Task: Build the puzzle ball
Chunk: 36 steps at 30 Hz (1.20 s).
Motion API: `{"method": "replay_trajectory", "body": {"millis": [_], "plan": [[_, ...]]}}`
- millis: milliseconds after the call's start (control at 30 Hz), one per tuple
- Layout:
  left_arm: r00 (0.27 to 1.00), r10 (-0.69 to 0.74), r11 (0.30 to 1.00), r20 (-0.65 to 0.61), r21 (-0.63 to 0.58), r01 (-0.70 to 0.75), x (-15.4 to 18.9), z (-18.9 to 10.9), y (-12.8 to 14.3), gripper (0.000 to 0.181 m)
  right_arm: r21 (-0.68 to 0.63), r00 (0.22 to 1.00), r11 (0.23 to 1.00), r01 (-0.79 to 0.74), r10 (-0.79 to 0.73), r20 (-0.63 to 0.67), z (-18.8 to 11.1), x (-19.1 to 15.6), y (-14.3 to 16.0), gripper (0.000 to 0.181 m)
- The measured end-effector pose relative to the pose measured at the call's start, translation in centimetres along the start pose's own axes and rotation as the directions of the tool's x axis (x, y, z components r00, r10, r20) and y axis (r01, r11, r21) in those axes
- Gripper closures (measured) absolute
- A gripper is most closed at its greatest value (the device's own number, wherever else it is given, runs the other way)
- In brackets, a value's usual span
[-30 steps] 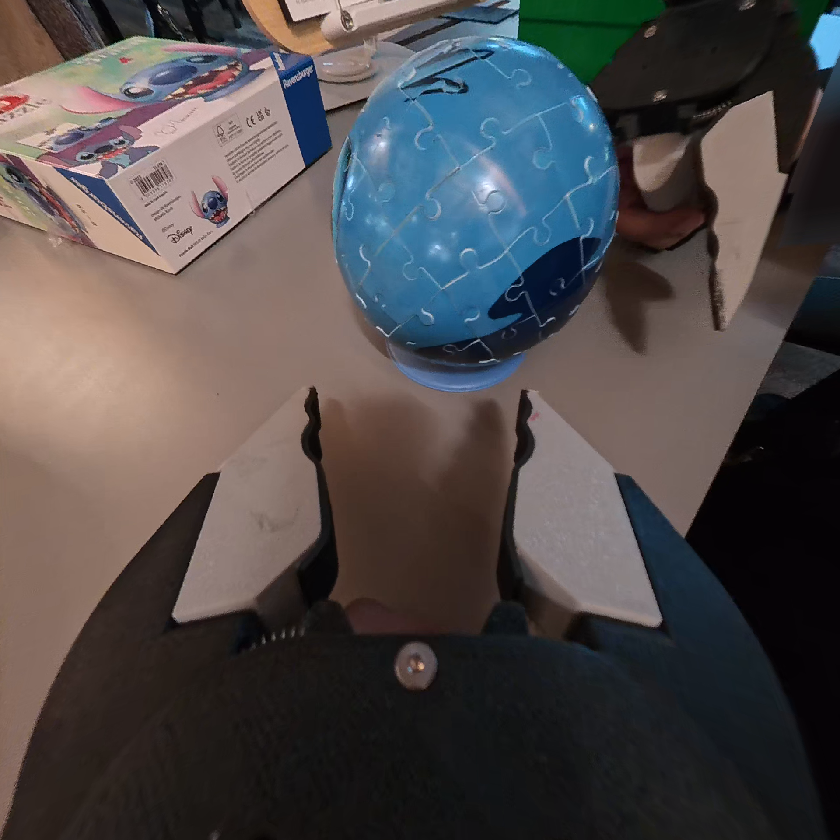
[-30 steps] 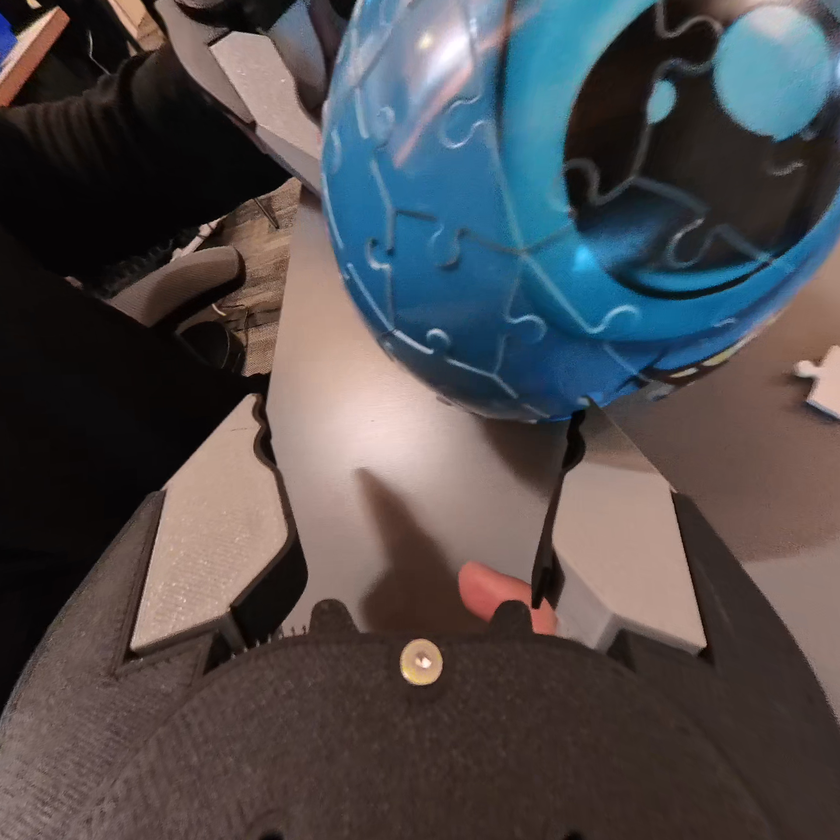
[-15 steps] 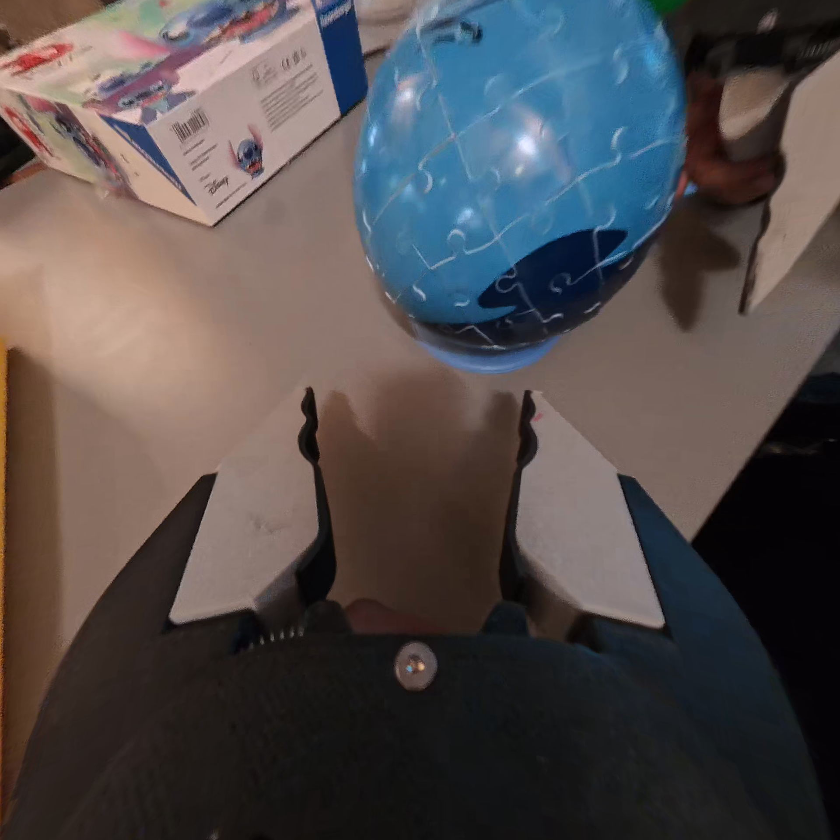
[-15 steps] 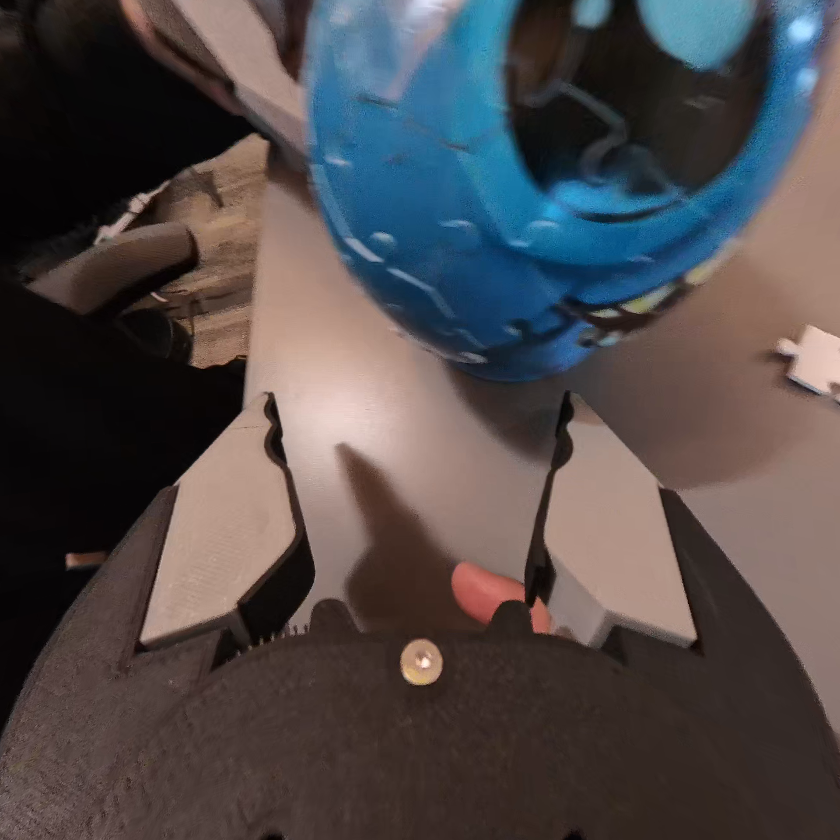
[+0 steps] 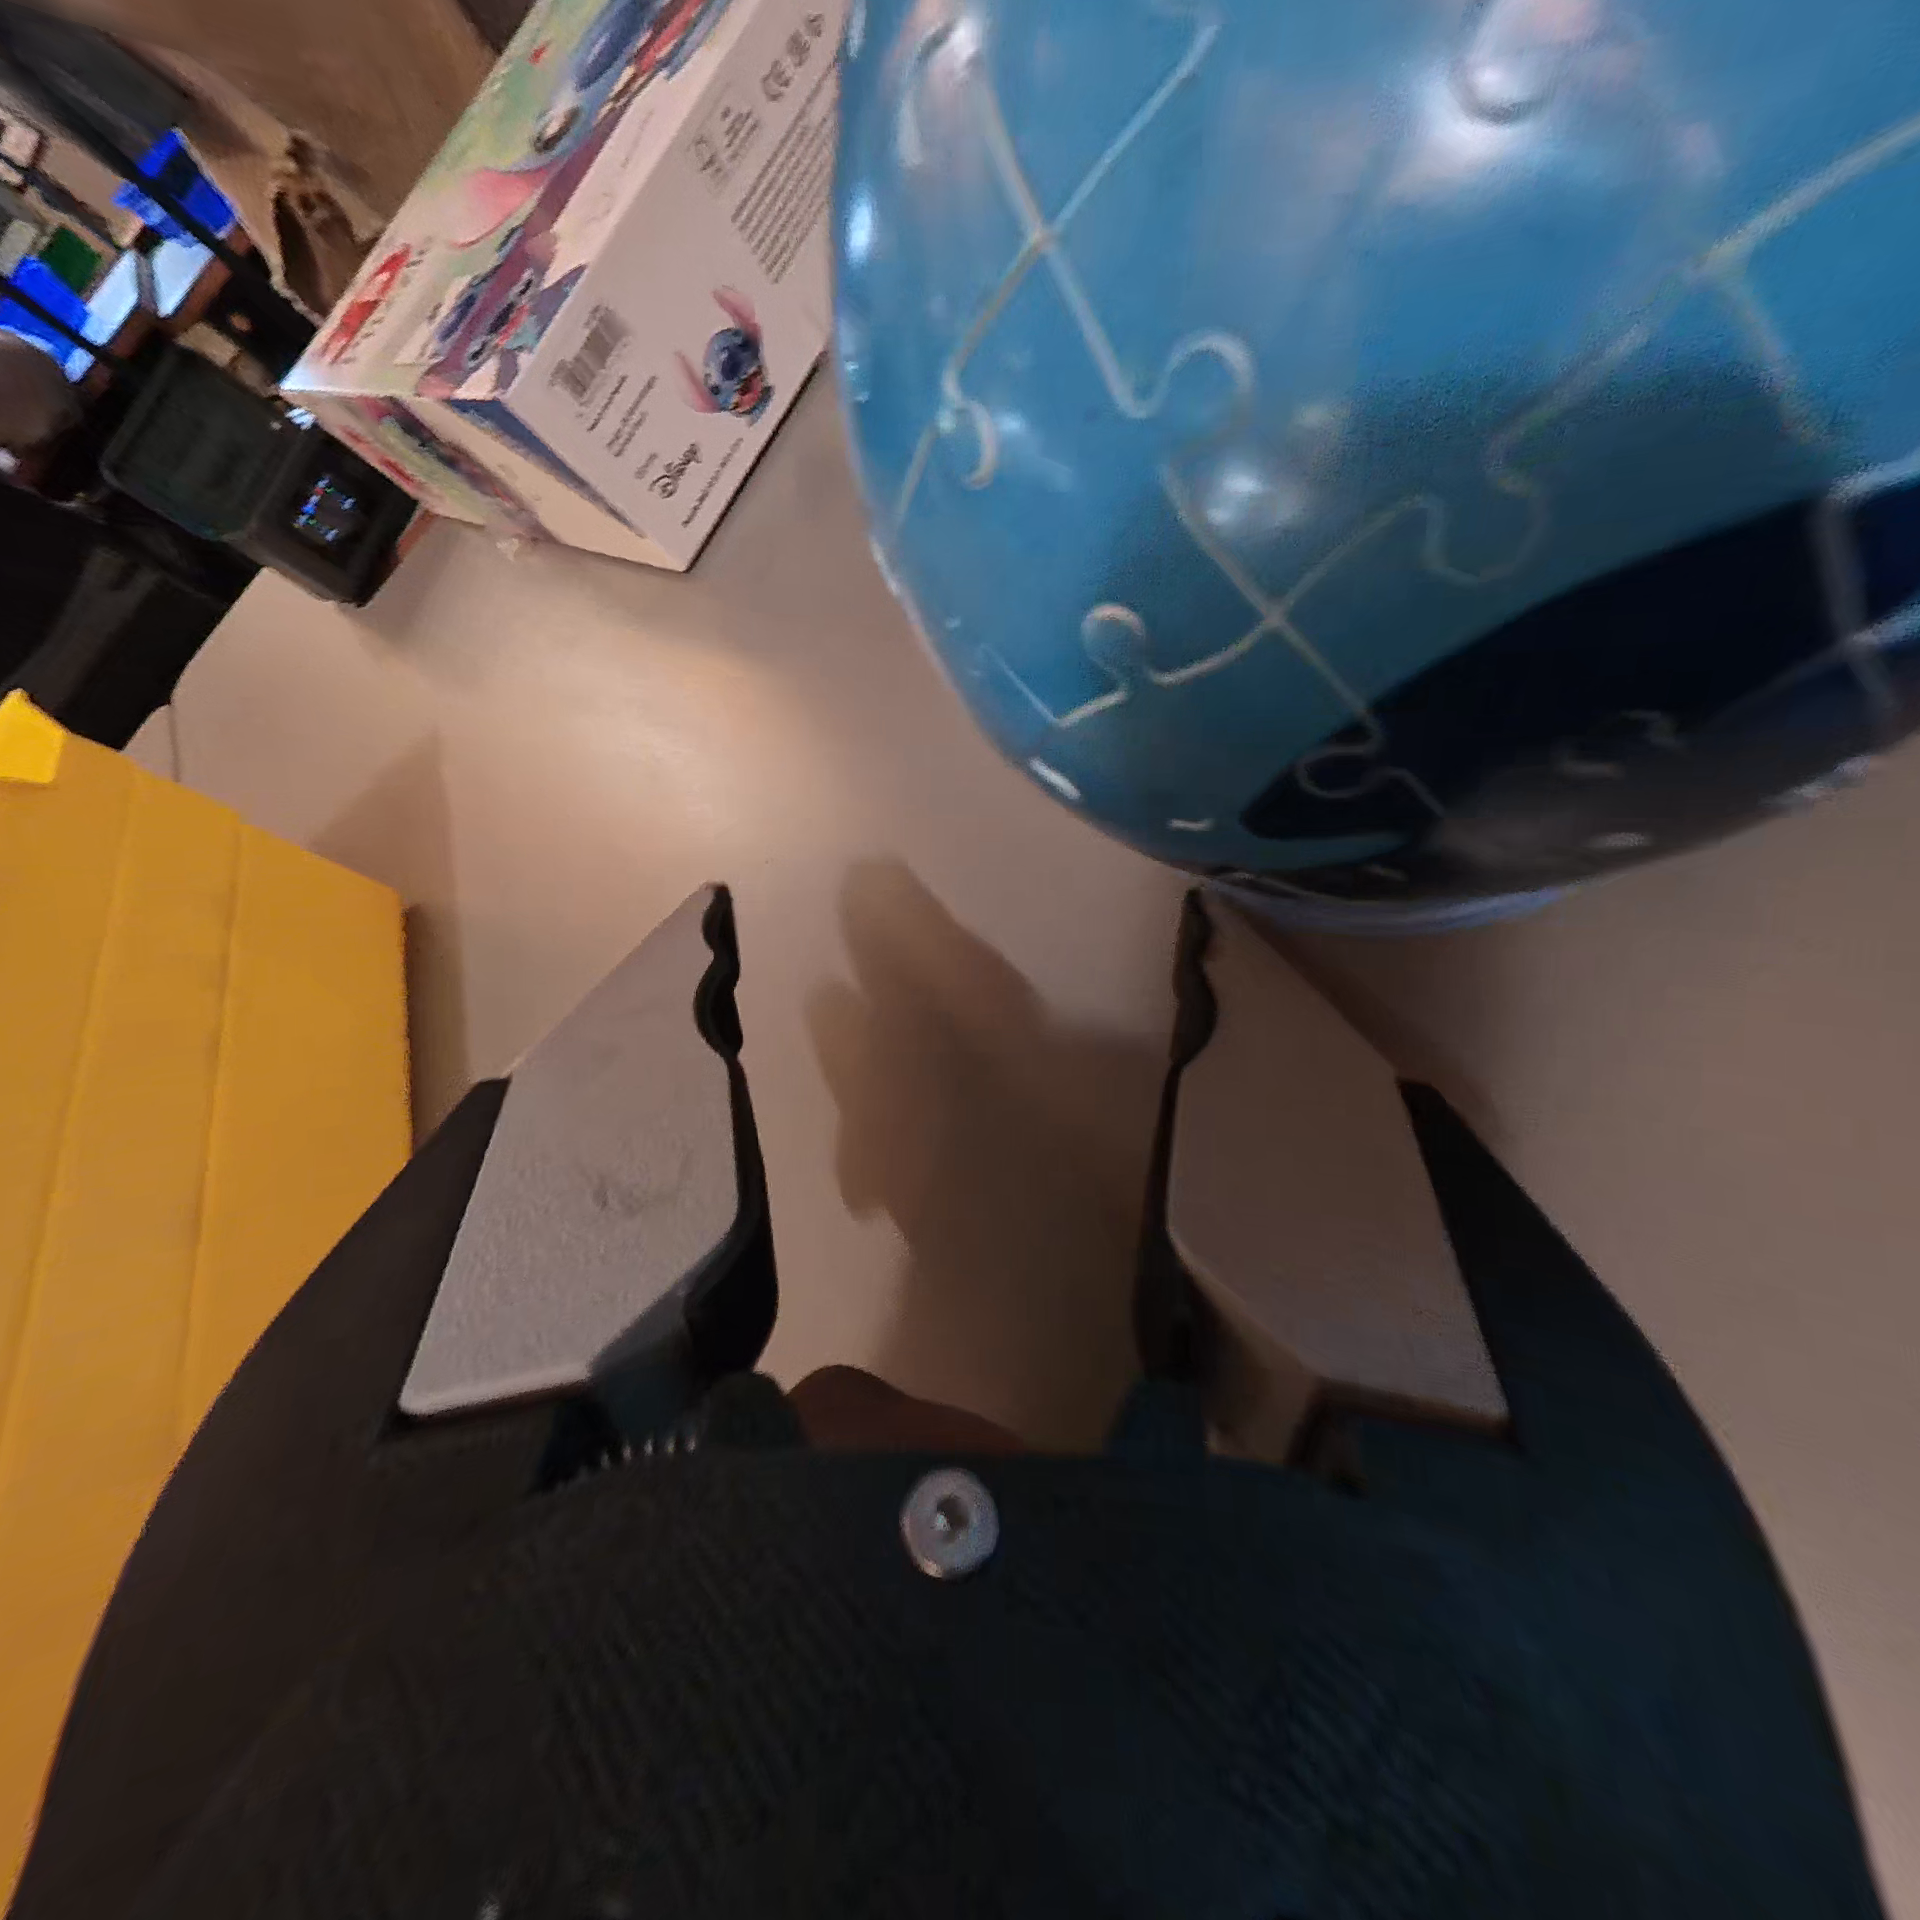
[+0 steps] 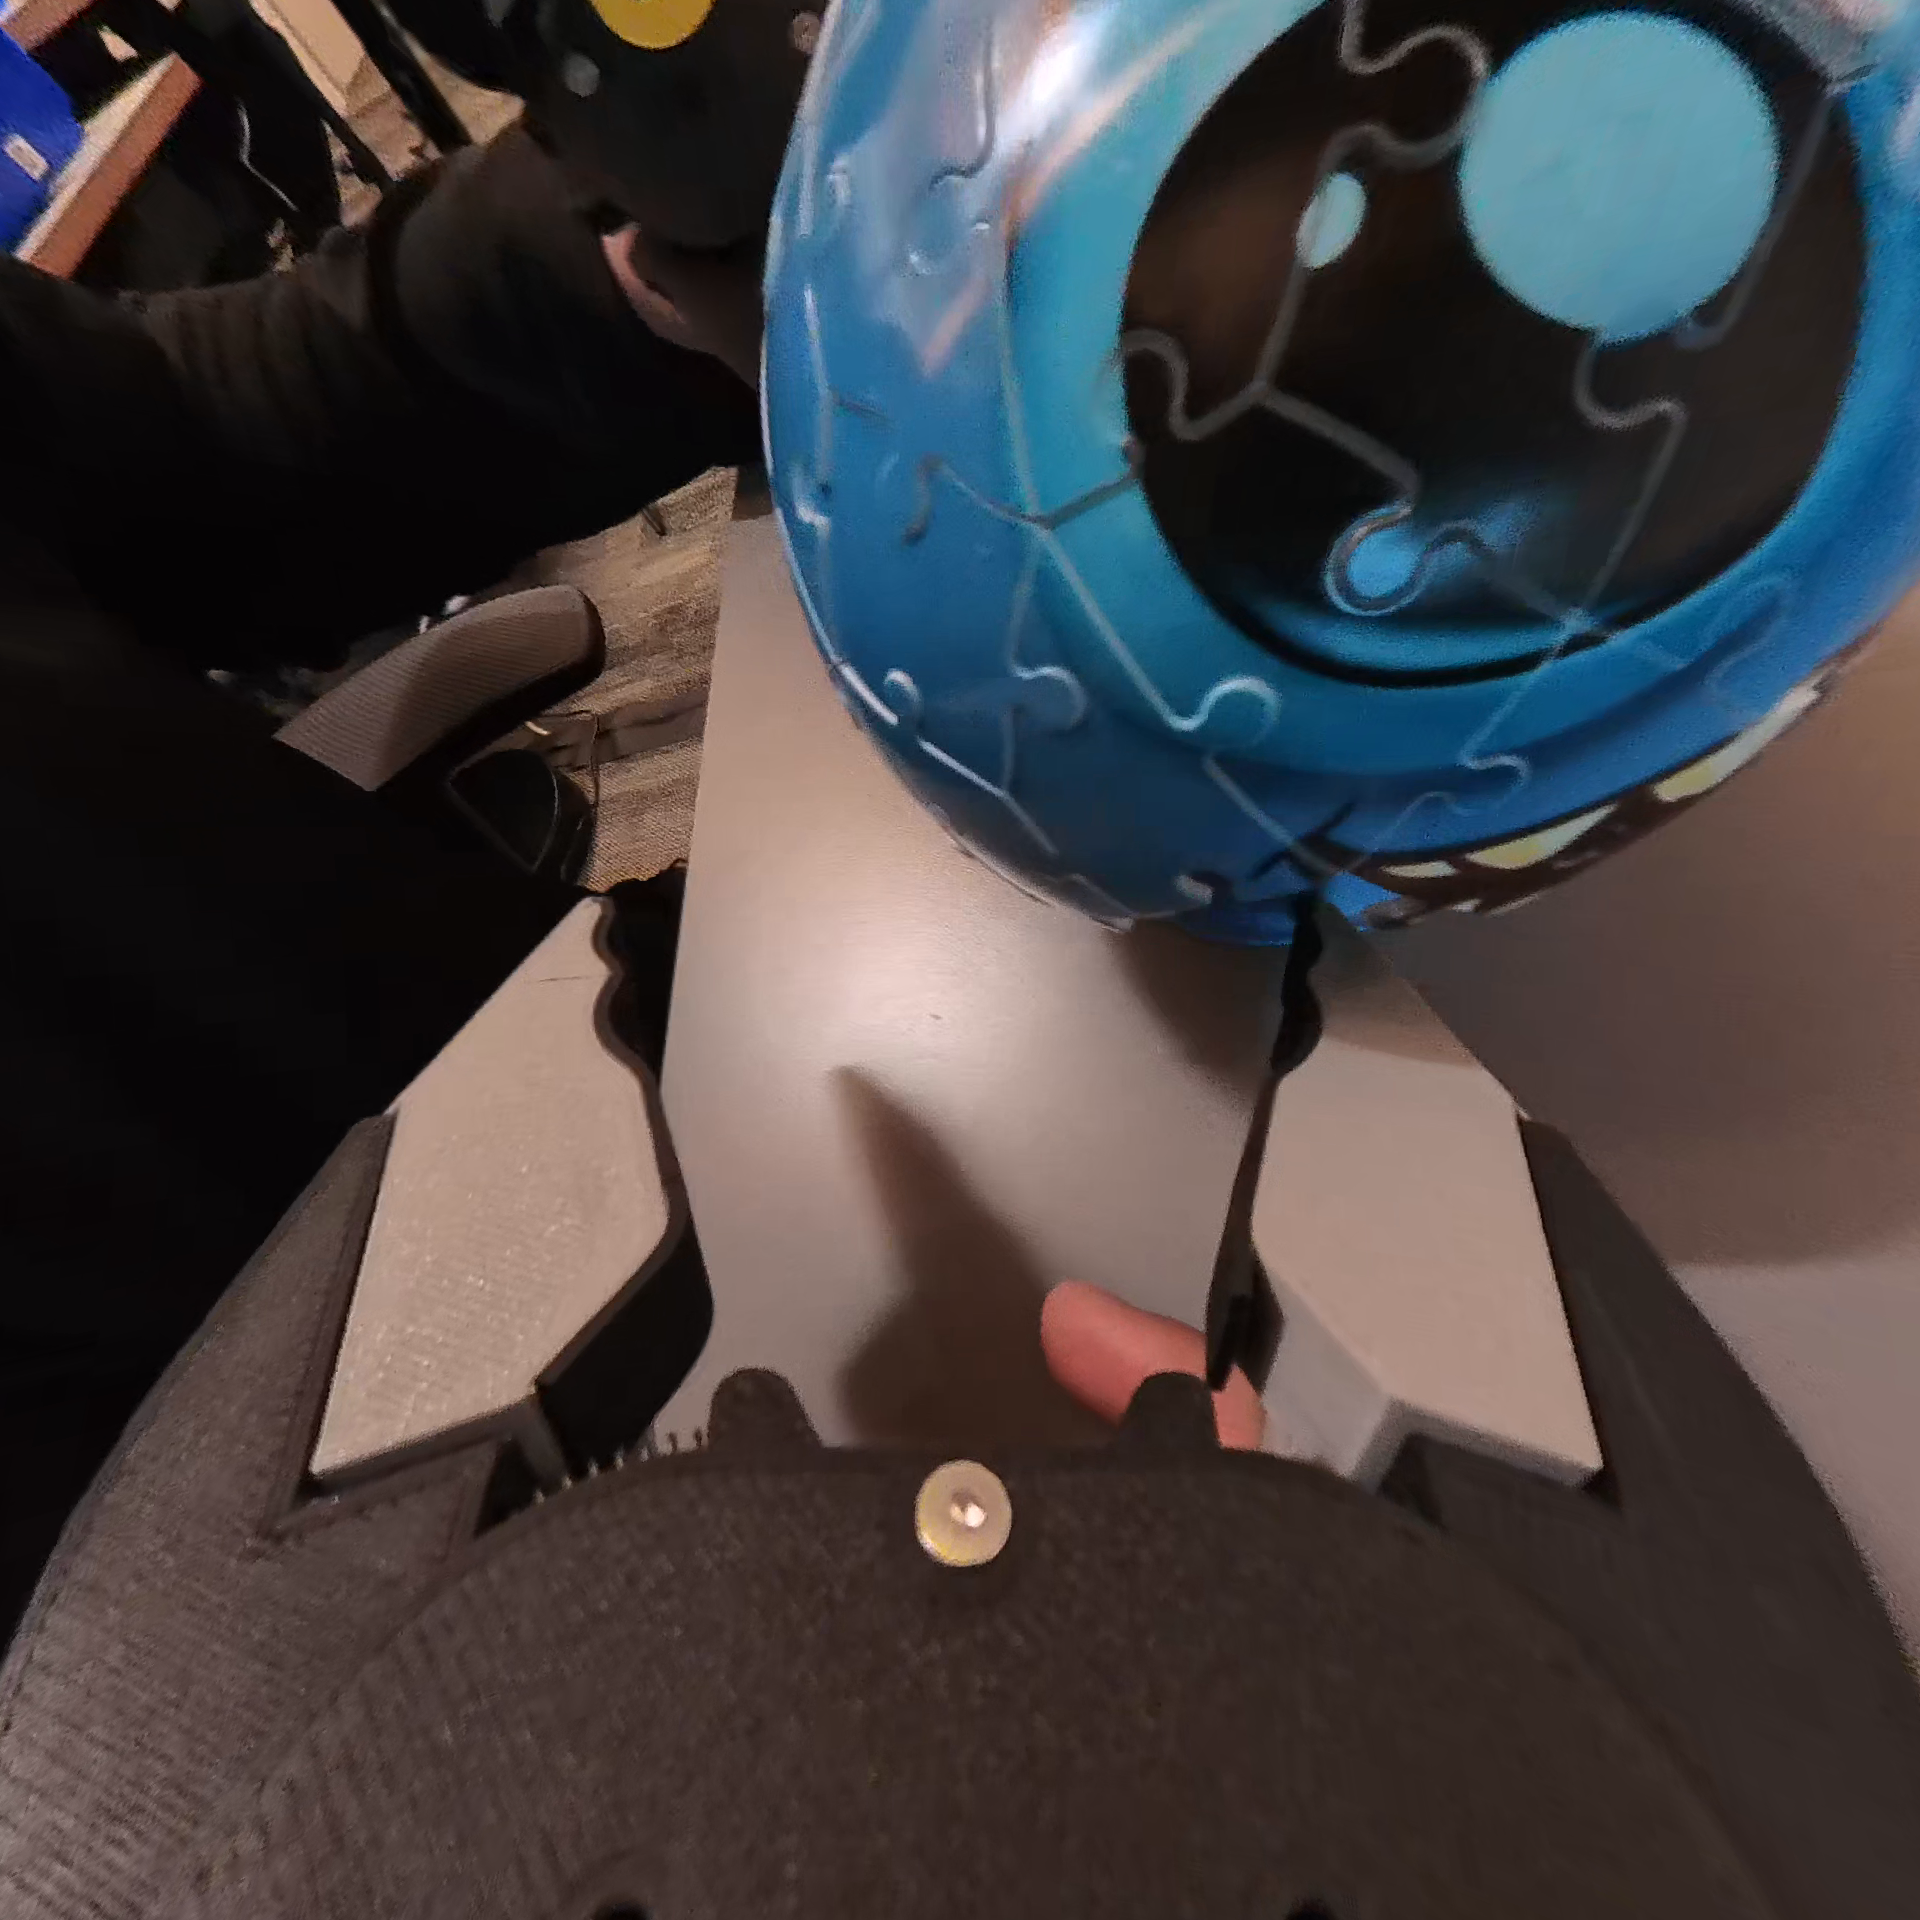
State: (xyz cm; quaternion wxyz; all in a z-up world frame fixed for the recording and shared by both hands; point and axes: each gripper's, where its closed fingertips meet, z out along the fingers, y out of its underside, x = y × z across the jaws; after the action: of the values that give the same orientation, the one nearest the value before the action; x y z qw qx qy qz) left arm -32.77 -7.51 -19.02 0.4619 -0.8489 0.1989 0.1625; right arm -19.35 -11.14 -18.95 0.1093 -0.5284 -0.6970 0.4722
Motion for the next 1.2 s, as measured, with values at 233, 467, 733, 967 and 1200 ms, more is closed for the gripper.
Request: {"method": "replay_trajectory", "body": {"millis": [233,467,733,967,1200], "plan": [[0.996,-0.038,0.999,-0.083,0.004,0.039,-0.3,-2.6,2.4,0.096,0.002,0.997,1.0,-0.019,0.019,0.074,0.9,-2.4,0.1,0.063],[0.98,-0.18,0.983,-0.079,0.031,0.183,0.8,-4.0,1.3,0.088,0.059,0.988,0.993,-0.101,0.094,0.119,2.4,-2.9,-1.7,0.062],[0.978,-0.206,0.978,0.028,-0.022,0.206,-0.4,-4.9,3.2,0.089,0.102,0.98,0.986,-0.129,0.111,0.167,5.3,-4.2,-4.2,0.065],[0.968,-0.247,0.969,-0.039,0.019,0.248,0.0,-5.5,2.9,0.09,0.129,0.973,0.987,-0.092,0.061,0.223,3.9,-6.6,-3.3,0.072],[0.972,-0.229,0.971,-0.044,0.053,0.232,0.2,-5.9,2.6,0.094,0.269,0.986,0.958,0.103,-0.134,0.101,-2.7,-5.7,-1.6,0.076]]}}
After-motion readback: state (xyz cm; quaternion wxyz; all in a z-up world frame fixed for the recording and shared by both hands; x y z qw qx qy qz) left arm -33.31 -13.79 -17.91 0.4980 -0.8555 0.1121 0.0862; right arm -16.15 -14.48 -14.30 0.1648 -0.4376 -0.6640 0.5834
